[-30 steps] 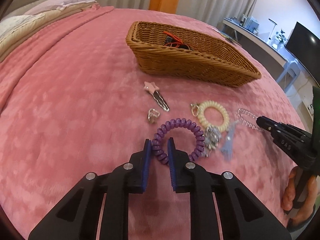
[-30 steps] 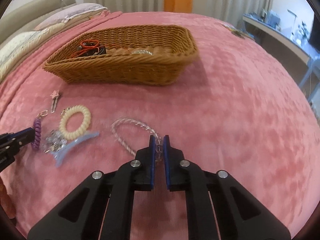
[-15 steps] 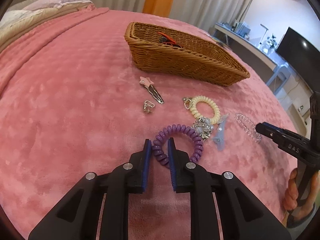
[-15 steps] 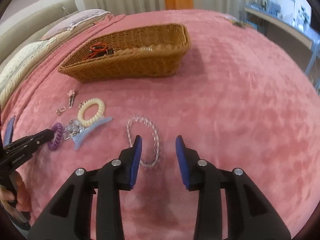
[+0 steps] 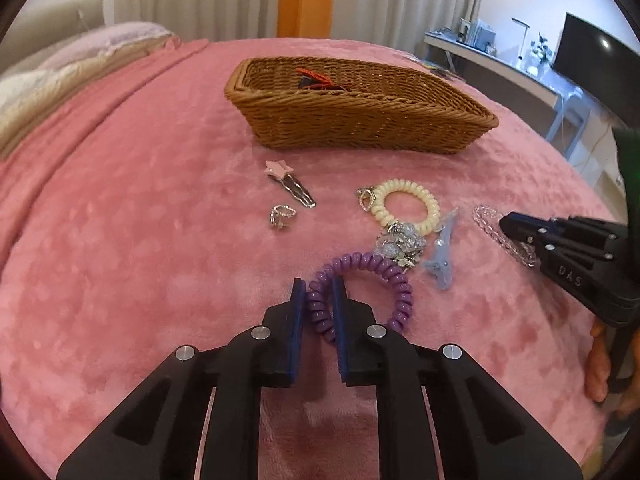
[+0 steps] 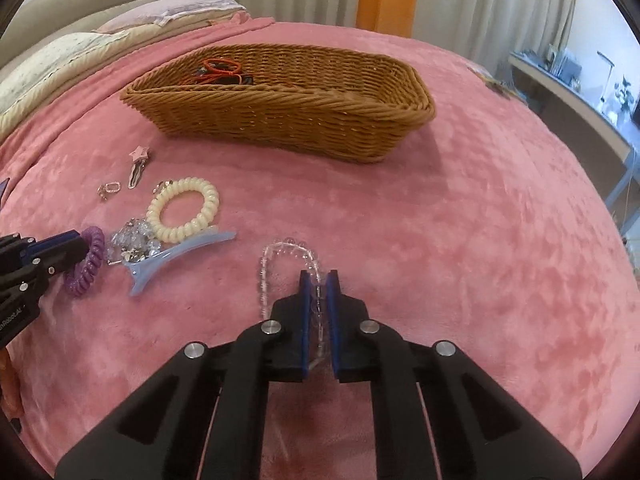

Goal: Organize jewelry
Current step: 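Carry both bracelets into the basket and open both tools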

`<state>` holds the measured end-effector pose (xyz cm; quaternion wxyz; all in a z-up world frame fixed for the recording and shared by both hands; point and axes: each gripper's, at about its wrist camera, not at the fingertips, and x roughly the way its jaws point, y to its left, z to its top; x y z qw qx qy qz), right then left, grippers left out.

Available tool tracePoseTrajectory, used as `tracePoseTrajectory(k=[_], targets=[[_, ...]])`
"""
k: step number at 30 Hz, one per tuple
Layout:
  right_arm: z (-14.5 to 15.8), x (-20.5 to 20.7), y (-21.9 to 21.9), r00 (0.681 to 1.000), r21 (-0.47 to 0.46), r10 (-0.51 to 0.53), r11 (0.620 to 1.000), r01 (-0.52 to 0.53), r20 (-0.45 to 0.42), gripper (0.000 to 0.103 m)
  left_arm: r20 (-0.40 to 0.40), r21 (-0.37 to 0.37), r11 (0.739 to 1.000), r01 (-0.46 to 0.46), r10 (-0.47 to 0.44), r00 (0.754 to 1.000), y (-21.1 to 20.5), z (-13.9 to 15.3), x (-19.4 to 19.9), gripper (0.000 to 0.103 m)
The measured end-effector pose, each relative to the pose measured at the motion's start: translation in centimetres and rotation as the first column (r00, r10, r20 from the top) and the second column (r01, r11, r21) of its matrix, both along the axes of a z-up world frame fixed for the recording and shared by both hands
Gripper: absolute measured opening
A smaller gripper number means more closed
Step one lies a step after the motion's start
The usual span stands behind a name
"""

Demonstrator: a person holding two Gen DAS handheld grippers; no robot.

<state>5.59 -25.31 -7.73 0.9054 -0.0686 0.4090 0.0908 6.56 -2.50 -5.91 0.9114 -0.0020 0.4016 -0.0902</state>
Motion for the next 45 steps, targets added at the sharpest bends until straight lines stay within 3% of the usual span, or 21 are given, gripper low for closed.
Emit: tracePoseTrajectory(k=[10, 19, 22, 27, 31, 35, 40, 45], targets=[[3.2, -1.2, -0.1, 0.999, 0.082, 0.029, 0.996, -0.032, 0.042, 0.006, 0.075, -0.039, 0.999, -0.011, 0.013, 0.997, 0.7, 2.5, -1.4, 0.010], [10.5, -2.3, -0.8, 0.984, 0.137, 0.015, 0.990, -0.040, 0.180, 0.006, 0.196, -0.029, 0.999, 0.024, -0.018, 0.980, -0.7, 8.6, -1.7, 0.010], [13.7, -1.0, -0.8, 0.973, 0.151, 0.015, 0.987, -0.051, 0.231, 0.006, 0.244, -0.030, 0.999, 0.034, -0.026, 0.969, -1.2, 11.5, -0.2, 0.010], [16.4, 2.8, -0.6, 0.961, 0.184, -0.004, 0.982, -0.049, 0.277, 0.006, 0.305, -0.036, 0.999, 0.027, -0.015, 0.952, -1.9, 14.3, 3.9, 0.010], [15.9, 7.0, -0.9, 0.973, 0.263, -0.025, 0.964, -0.037, 0.231, 0.006, 0.289, -0.049, 0.999, 0.015, 0.000, 0.957, -2.4, 13.7, 8.2, 0.010], [13.5, 11.8, -0.8, 0.989, 0.316, -0.044, 0.949, -0.004, 0.144, 0.006, 0.238, -0.071, 0.997, -0.004, 0.020, 0.971, -2.3, 11.5, 12.4, 0.010], [10.0, 15.3, 0.1, 0.997, 0.327, -0.036, 0.945, 0.013, 0.064, 0.006, 0.182, -0.096, 0.995, -0.011, 0.029, 0.983, -2.0, 8.2, 15.7, 0.010], [7.4, 17.0, 0.3, 0.999, 0.319, -0.037, 0.947, 0.028, 0.022, 0.006, 0.149, -0.076, 0.997, -0.015, 0.026, 0.989, -2.2, 6.2, 16.9, 0.011]])
